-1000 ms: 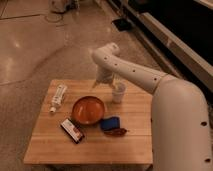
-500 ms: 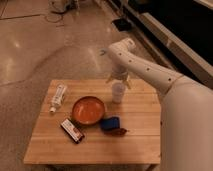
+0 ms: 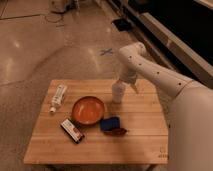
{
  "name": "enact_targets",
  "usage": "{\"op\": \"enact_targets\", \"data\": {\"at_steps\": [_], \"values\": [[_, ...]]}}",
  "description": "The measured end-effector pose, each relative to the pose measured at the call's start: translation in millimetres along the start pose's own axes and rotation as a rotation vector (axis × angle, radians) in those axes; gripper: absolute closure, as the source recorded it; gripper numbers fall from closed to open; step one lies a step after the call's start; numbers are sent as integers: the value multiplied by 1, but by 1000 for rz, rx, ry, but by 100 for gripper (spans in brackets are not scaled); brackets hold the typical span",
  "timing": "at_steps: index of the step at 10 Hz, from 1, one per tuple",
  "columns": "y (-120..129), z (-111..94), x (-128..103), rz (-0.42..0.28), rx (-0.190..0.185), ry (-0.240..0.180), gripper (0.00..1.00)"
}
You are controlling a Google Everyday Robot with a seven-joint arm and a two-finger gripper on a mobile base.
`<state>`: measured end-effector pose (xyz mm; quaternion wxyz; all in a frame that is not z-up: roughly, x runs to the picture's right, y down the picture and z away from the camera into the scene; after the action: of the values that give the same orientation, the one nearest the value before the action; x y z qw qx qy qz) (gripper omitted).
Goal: Place the ceramic cup in the ceramic bowl
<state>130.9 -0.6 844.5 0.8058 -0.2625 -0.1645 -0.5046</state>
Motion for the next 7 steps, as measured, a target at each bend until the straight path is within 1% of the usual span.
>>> {"op": "enact_targets", "data": {"at_steps": [2,4,6,7], "values": [[13,18,6,34,0,-13,20],[17,35,12,46,4,-21,21],[13,50,15,41,14,-26,35],[7,59,15,35,23,-24,47]]}}
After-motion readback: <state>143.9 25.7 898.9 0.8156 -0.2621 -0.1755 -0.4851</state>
